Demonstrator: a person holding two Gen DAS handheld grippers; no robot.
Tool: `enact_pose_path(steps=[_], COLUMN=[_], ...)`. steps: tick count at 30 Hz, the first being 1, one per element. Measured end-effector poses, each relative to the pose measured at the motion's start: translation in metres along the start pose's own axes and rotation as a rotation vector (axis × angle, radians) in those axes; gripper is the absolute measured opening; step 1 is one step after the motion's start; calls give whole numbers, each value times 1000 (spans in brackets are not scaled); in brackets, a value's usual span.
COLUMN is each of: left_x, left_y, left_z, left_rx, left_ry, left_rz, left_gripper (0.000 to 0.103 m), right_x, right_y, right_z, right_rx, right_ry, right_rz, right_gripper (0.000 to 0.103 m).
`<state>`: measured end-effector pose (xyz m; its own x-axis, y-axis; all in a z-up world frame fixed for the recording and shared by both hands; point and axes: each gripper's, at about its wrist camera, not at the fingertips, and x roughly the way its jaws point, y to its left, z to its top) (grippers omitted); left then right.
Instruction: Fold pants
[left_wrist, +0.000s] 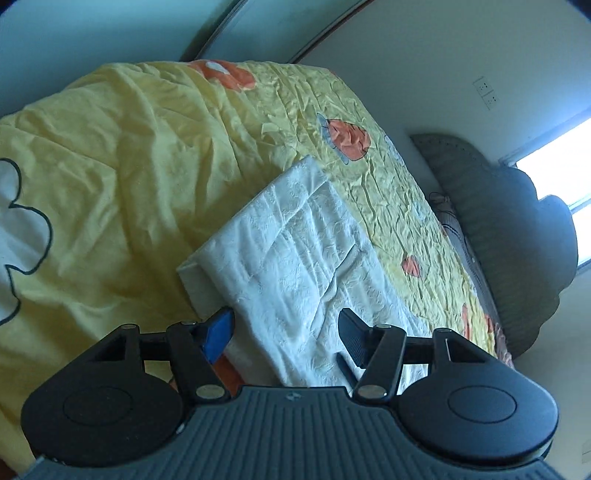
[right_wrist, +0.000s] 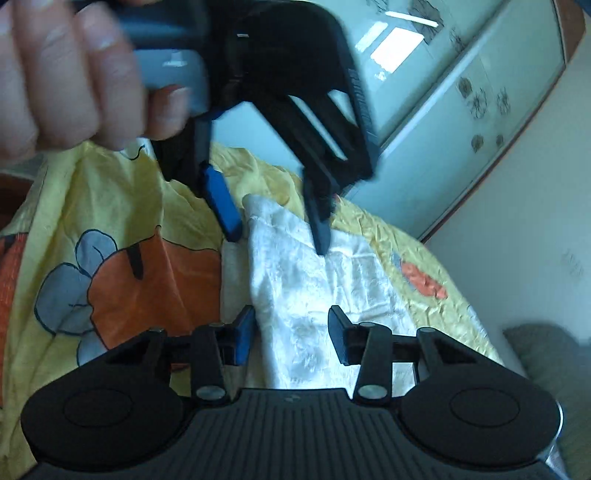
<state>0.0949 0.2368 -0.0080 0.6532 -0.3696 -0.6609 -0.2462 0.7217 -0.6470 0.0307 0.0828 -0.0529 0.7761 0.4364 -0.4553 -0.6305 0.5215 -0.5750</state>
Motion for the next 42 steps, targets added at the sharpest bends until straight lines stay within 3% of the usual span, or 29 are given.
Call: enact_pose_path(steps=[1,2,3,4,6,11,15,18,21,23,25,29,31,33,35,38,39,41,42], left_x=[4,7,10,10,5,-17,5,7,4,0,-9,-26,-30,-25,-10,23,34,55,64], left_y=[2,5,7,8,8,-1,-5,-10,-8,-6,-11,-47,-69,-94,-122,-169,-183,-211,-223], left_z=[1,2,3,2,-1,-13,-13,-21,-17,-14,-15,-29,-36,-42,-52,-82,-95,-123,-137], left_rx=[-9,-34,-50,-43,0,110,163,222,219,182,184,332,408,478,554,698,744,836,877], left_ry=[0,5,11,5,-20,-90,-72,-107,-97,-82,-103,-266,-327,-321,-276,-186,-157,-100,-69], left_rz=[0,9,13,17,31,63,155,204,201,189,207,408,457,417,327,246,214,137,105], left_gripper=[59,50,29,3,3,3,3,21,21,23,25,31,39,48,56,59,59,60,60], right_x=[4,6,6,4,0,-7,11,-8,-58,-89,-113,-163,-193,-217,-236,-258,-267,-279,-283], right_y=[1,2,2,2,0,-16,-13,-36,-87,-122,-145,-183,-199,-215,-225,-247,-255,-261,-263], right_z=[0,-1,-1,-2,-2,5,0,-4,-30,-69,-113,-213,-256,-298,-347,-395,-403,-403,-404], right_rx=[-1,2,10,14,27,142,168,293,515,647,722,910,1027,1117,1203,1388,1427,1352,1317], right_ry=[4,9,9,6,-6,-38,-3,16,-47,-19,81,276,334,386,433,335,338,370,385], right_rz=[16,34,44,45,49,156,154,196,249,123,-66,-316,-388,-441,-437,-453,-522,-664,-679], right_gripper=[29,19,11,11,6,5,6,8,9,10,11,12,12,13,14,14,14,15,15])
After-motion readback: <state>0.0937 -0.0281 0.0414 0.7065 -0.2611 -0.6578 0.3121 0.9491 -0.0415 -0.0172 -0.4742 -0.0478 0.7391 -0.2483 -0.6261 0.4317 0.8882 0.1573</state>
